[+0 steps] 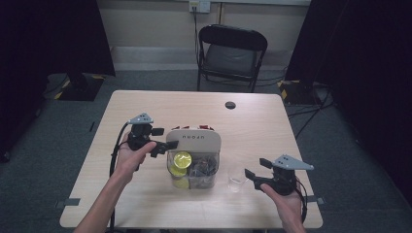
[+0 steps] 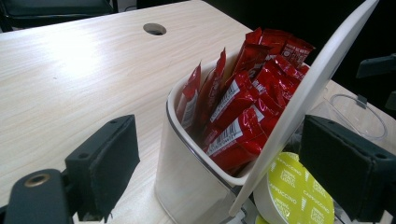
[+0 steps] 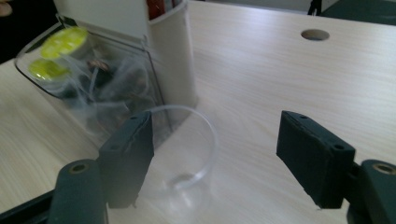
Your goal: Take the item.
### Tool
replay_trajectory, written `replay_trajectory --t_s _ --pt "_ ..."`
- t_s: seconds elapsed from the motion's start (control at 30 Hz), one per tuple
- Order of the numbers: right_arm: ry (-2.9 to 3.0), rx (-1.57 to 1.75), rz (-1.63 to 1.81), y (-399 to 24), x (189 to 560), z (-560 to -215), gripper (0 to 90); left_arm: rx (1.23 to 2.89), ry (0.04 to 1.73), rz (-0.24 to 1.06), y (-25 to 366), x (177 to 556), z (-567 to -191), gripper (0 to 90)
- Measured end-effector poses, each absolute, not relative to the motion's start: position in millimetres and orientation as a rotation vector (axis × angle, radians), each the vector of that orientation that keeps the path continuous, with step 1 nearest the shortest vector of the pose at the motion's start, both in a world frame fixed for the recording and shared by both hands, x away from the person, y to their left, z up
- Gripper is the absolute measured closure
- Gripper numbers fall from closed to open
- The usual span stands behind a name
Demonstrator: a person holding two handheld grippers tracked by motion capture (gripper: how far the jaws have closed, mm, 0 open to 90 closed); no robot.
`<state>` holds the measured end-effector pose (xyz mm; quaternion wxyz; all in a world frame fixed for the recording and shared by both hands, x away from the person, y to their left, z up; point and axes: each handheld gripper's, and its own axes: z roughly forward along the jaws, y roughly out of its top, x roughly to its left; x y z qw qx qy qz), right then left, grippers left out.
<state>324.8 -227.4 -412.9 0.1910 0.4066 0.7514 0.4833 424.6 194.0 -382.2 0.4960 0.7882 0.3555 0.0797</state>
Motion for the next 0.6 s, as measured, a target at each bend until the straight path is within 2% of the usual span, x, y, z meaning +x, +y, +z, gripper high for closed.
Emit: replay_trajectory --t_s 0.6 --pt "2.289 0.910 1.518 -151 341 -384 36.0 1.892 0.865 0.182 194 425 -382 11.8"
